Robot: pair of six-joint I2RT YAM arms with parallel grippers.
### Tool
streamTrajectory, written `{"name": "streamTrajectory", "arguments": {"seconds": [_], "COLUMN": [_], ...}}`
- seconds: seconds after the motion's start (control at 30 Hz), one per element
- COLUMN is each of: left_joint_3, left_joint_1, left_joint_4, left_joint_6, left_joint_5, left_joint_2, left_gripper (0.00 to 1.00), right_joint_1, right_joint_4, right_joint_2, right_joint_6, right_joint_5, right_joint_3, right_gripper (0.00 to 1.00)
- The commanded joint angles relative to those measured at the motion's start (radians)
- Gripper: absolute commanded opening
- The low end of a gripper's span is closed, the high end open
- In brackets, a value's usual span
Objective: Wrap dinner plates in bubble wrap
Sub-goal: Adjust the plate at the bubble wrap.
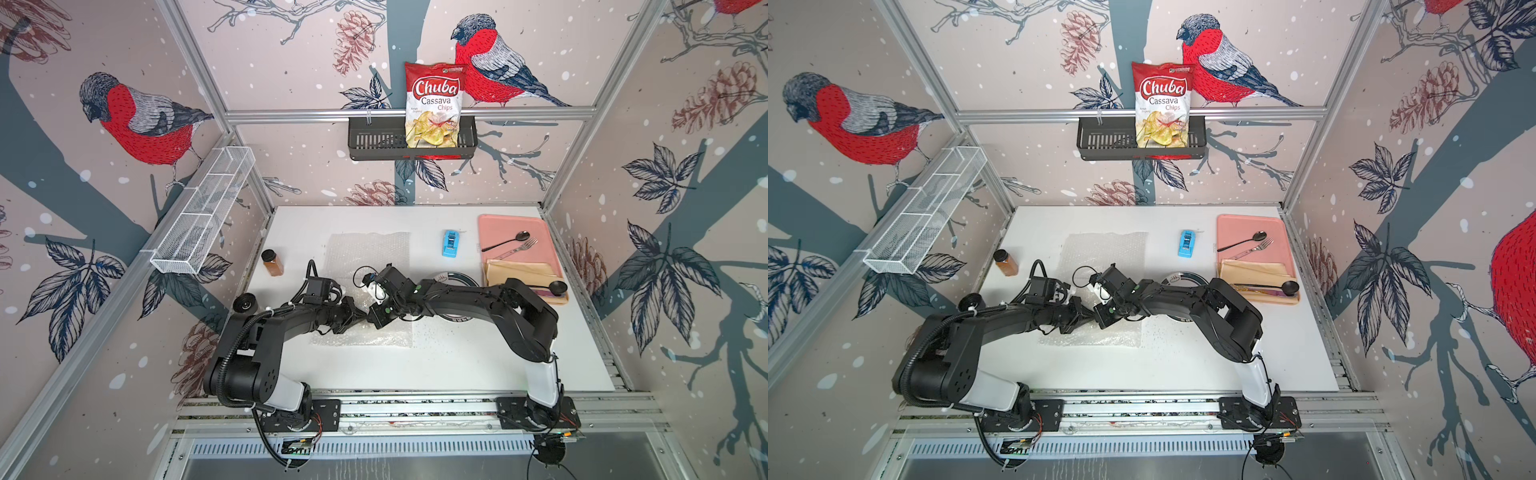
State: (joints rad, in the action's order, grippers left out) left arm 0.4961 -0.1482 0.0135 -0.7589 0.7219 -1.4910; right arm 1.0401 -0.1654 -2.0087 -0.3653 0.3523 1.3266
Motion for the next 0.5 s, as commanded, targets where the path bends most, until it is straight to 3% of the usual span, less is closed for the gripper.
{"name": "streamTrajectory", "arguments": {"seconds": [0.0,0.47], "left_joint_3": [-0.010,-0.021], "left_joint_1": [-0.004,-0.003], "left_joint_4": [-0.092,-0.083], "left_joint_6": [0.003,-0.004], "left_joint_5": [-0.084,-0.083], "left_joint_2": [-0.005,0.002], "left_gripper": [0.00,0.00], "right_joint_1": [0.006,0.044], "right_joint_4": [-0.006,-0.049], "right_joint_2": [0.010,0.005], "right_joint_6": [0.032,0.103], "right_joint_5": [0.017,-0.089], "right_joint_3": [-0.010,0.001], "right_gripper": [0.06,0.08]}}
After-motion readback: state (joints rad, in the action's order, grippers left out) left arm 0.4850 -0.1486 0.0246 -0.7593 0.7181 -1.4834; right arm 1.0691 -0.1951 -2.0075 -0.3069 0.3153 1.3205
